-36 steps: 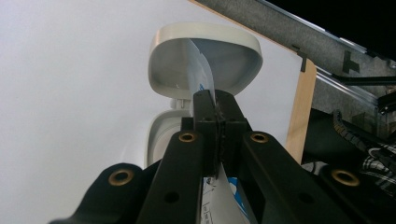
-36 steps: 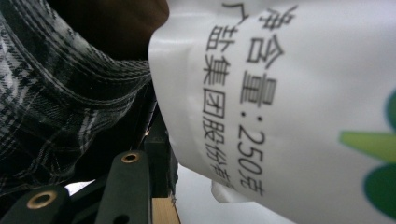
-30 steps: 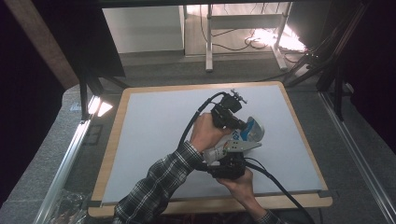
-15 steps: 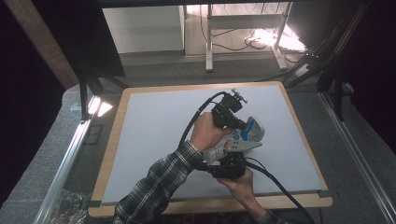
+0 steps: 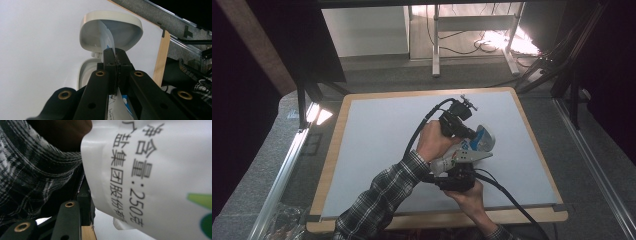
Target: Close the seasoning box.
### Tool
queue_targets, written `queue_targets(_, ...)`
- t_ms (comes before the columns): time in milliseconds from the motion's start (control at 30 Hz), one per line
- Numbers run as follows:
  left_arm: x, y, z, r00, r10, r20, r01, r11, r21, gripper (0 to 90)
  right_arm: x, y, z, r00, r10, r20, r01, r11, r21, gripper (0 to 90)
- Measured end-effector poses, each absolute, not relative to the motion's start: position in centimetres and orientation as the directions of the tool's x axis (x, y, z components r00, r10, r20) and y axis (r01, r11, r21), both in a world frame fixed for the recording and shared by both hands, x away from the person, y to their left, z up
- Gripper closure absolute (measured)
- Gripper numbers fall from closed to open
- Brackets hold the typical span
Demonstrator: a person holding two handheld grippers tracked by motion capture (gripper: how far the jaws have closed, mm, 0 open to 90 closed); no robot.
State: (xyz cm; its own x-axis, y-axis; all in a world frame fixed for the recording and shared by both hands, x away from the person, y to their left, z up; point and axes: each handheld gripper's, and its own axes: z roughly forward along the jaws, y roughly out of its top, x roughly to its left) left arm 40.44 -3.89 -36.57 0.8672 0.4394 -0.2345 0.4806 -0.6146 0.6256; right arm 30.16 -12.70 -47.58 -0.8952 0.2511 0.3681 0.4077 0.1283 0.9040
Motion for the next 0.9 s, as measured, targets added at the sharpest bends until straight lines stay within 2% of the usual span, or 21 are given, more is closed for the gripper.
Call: queue_targets(900,40.14,-3.3,-36.98,0.874,0.43,-0.227,0.465,-0.598,0.653,89.0,30.33,-12.6,-48.2,-0.895,0.268,0.355,0.405,0.158,0.901,52.6)
